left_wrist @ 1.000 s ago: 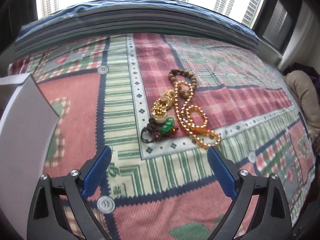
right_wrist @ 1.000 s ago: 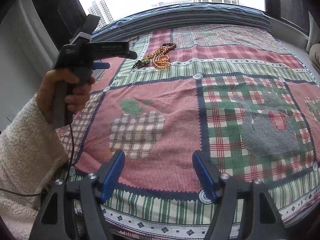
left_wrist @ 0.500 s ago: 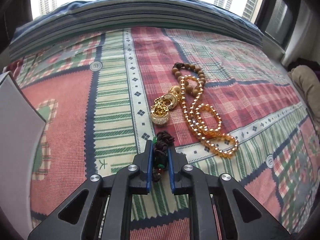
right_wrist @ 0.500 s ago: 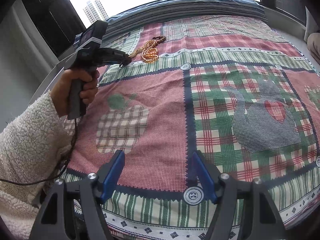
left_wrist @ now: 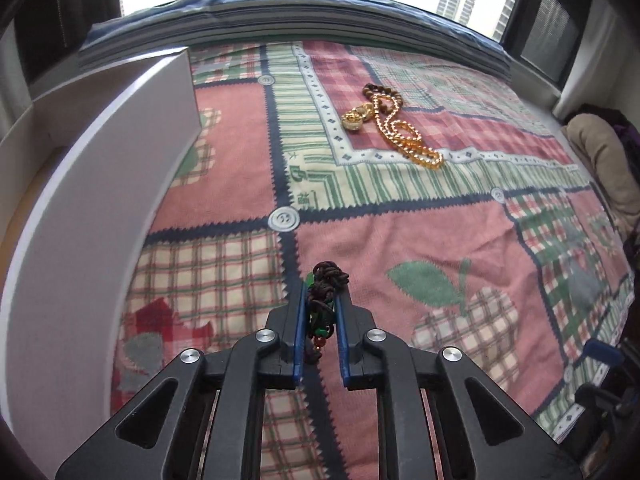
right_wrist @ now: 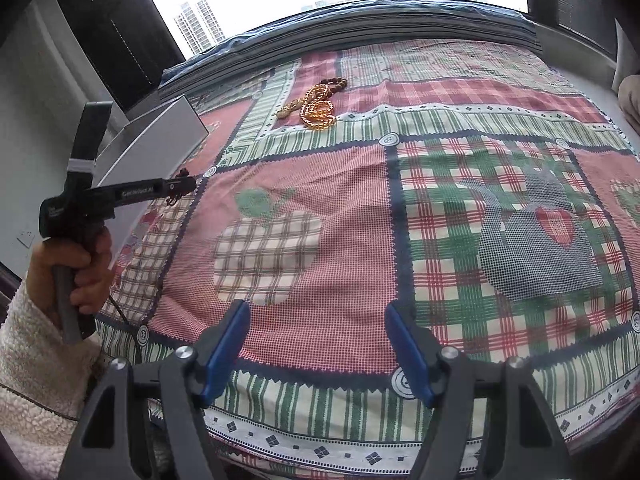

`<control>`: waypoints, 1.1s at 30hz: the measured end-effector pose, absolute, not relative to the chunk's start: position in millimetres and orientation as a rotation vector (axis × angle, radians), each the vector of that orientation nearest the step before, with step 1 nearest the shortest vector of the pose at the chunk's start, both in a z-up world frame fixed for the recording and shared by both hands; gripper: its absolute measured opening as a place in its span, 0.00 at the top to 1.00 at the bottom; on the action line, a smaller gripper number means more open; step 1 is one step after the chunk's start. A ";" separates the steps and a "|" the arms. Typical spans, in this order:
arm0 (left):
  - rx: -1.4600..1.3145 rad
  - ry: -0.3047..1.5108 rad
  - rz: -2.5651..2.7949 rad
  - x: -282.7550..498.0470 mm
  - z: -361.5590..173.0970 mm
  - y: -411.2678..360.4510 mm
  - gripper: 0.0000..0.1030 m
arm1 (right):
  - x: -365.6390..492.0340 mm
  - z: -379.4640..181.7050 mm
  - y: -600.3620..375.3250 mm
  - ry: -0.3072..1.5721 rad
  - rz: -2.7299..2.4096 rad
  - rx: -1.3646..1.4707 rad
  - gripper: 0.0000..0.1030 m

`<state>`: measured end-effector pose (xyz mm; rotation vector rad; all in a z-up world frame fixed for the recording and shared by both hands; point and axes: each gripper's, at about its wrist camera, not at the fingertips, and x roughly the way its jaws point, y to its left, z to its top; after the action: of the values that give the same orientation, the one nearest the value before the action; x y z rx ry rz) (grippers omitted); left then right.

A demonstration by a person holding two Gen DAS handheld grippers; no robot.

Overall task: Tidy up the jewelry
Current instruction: 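Grasp the dark cord with green bead with the left tool and lift, then lower the dark cord onto the quilt and open the left tool, then grasp the gold pendant chain with the right tool and pull it from the beads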

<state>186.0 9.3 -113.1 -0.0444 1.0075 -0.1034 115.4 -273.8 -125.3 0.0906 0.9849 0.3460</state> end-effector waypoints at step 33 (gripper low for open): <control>-0.225 0.984 0.010 94.6 -111.5 80.2 0.20 | 417.3 -95.8 -147.9 1.233 0.407 0.192 0.57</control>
<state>94.6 80.2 -111.5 -0.2246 0.9838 0.0097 417.3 -147.9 -95.8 0.1917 1.2333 0.4072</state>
